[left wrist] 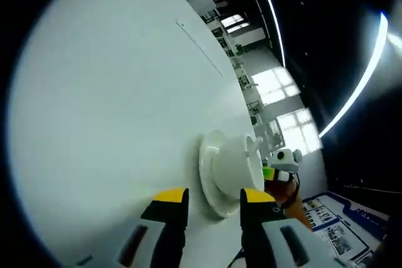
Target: Tidy tabletop coffee trays, cups and spoons，present forward
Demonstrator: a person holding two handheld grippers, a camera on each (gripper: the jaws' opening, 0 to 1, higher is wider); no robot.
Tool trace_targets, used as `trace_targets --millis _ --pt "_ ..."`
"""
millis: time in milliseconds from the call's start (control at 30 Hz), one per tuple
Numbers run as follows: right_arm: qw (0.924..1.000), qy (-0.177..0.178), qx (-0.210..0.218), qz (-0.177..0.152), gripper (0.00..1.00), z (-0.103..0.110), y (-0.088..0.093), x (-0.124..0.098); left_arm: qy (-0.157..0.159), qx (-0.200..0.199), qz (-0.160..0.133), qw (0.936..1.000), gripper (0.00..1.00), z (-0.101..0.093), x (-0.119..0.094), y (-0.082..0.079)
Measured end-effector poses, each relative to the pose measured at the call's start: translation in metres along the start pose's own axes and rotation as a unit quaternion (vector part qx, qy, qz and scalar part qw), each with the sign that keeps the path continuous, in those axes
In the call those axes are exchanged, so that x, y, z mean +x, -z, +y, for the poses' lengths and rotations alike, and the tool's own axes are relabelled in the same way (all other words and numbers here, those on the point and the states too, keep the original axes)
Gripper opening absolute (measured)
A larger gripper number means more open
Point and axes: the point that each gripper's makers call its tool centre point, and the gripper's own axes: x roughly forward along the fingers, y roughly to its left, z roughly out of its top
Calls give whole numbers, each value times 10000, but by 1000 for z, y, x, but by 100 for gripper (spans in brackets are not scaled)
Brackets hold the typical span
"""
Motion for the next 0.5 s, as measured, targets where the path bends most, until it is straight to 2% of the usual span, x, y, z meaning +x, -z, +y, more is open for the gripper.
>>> trace_targets --millis 300,500 --pt "9997 34 80 206 24 -7 -6 11 -86 -215 88 9997 33 7 16 3" --pt "9995 88 136 275 22 -9 1 16 -133 -308 85 9994 29 6 25 0"
